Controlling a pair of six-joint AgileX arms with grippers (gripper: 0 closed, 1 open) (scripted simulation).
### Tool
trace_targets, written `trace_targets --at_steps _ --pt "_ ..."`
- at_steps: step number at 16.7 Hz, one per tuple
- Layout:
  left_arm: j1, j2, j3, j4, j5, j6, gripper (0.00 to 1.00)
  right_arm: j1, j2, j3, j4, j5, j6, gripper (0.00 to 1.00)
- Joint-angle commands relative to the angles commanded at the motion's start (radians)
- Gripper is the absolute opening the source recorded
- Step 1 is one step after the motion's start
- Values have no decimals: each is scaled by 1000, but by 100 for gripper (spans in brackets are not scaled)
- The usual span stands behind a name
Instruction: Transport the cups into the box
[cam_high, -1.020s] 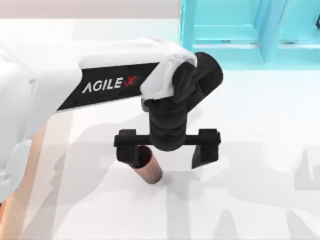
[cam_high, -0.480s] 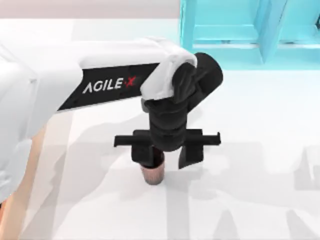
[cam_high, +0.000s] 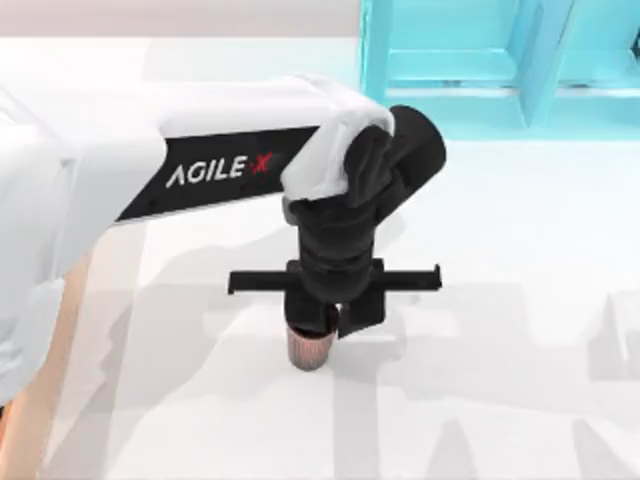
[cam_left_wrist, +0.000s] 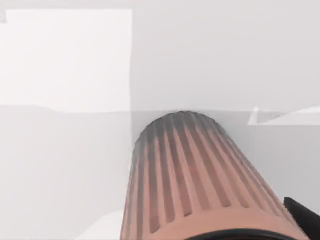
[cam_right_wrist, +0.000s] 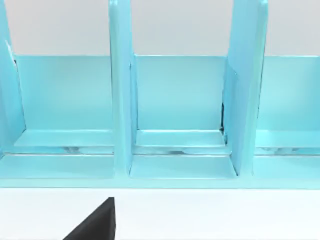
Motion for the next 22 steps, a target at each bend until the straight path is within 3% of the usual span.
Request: trace_targets --at_steps 6,15,22 --pt "3 -4 -1 -3 1 3 0 0 0 0 0 0 0 100" --pt "198 -283 -25 -262 -1 192 0 0 0 0 0 0 0 100" --pt "222 -300 -15 -281 -2 223 0 0 0 0 0 0 0 100"
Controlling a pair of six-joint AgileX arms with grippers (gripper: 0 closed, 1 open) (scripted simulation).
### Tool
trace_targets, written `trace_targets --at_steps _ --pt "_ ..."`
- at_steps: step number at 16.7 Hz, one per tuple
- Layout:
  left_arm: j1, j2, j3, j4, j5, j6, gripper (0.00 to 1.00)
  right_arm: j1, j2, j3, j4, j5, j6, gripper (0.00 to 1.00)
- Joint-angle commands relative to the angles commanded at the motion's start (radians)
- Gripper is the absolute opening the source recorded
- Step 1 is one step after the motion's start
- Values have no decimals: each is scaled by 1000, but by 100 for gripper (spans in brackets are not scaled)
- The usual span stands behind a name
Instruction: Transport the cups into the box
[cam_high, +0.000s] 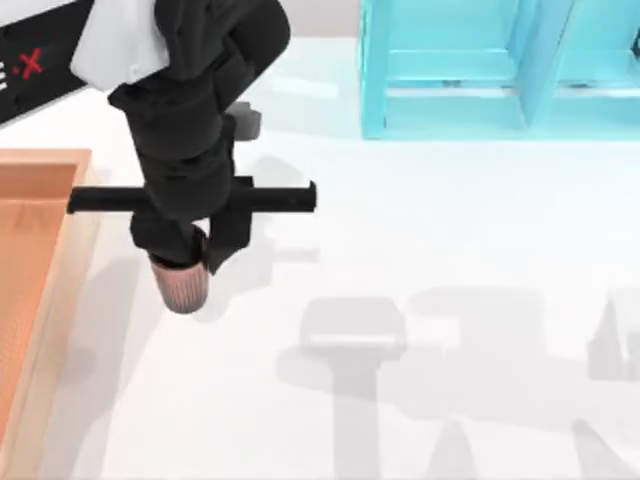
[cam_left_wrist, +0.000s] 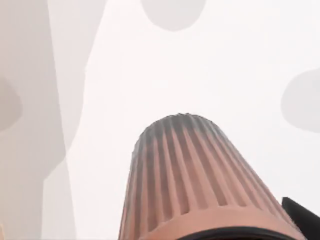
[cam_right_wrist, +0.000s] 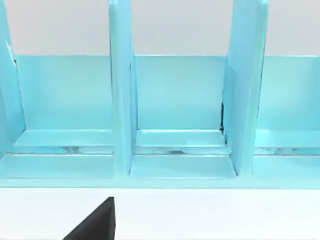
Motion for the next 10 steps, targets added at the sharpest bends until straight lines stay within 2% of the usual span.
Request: trace_targets --at_steps 4,10 --pt "144 -8 38 -29 18 147 0 0 0 0 0 0 0 100" --pt "551 -18 87 -115 48 548 0 0 0 0 0 0 0 100"
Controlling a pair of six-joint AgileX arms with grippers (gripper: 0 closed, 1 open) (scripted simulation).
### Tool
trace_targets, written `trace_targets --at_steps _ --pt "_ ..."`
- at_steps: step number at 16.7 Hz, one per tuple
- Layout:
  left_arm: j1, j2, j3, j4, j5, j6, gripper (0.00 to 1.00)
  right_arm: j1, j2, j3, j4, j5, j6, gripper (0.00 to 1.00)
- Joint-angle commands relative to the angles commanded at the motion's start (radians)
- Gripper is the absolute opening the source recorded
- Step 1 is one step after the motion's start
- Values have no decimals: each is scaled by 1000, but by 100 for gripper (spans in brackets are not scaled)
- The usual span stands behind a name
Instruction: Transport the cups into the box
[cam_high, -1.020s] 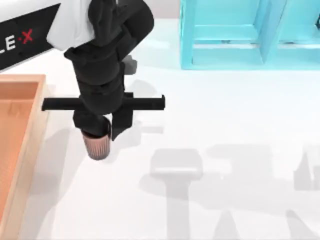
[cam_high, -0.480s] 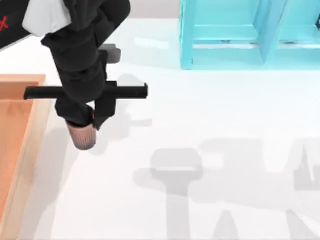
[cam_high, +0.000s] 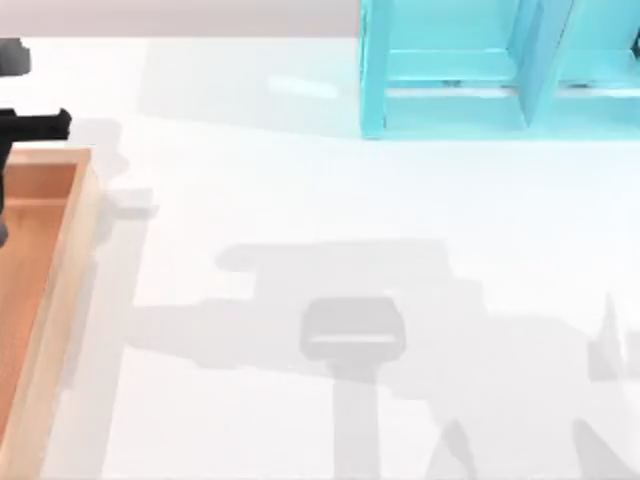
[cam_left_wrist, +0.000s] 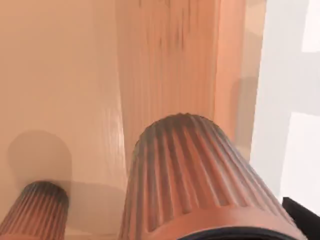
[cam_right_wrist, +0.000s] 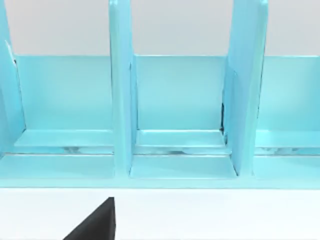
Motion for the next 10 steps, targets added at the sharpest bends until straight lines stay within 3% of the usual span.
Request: trace_targets --at_steps 5,10 --pt "235 -22 25 -43 17 232 0 0 0 0 0 0 0 100" --pt "253 -20 24 -45 15 254 0 0 0 0 0 0 0 100"
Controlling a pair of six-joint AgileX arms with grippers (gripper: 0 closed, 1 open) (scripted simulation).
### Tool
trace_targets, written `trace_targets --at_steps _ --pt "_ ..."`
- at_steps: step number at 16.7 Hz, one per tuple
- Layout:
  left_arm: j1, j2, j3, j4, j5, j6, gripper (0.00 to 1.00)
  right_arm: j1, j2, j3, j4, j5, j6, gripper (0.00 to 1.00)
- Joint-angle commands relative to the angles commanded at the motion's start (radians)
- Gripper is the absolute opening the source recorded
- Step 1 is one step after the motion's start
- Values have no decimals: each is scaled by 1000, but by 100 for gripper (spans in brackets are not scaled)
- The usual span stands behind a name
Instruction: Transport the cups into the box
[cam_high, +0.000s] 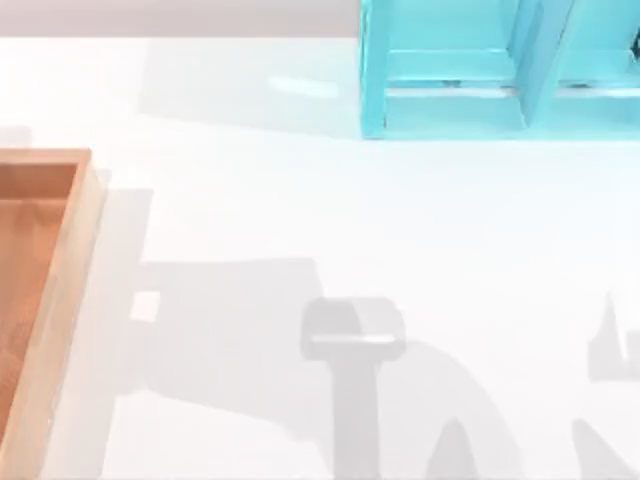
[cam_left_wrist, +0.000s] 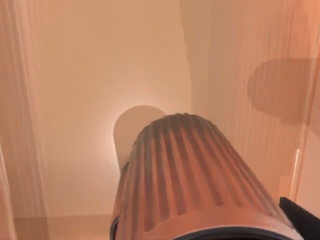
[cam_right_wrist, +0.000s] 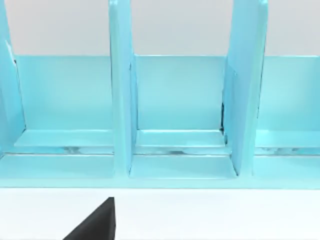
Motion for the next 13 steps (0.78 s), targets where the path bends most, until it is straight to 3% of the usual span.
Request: trace_targets --at_steps 9,13 --pt "16 1 -229 235 3 12 0 0 0 0 0 0 0 100" --pt "18 1 -247 252 4 13 0 0 0 0 0 0 0 100"
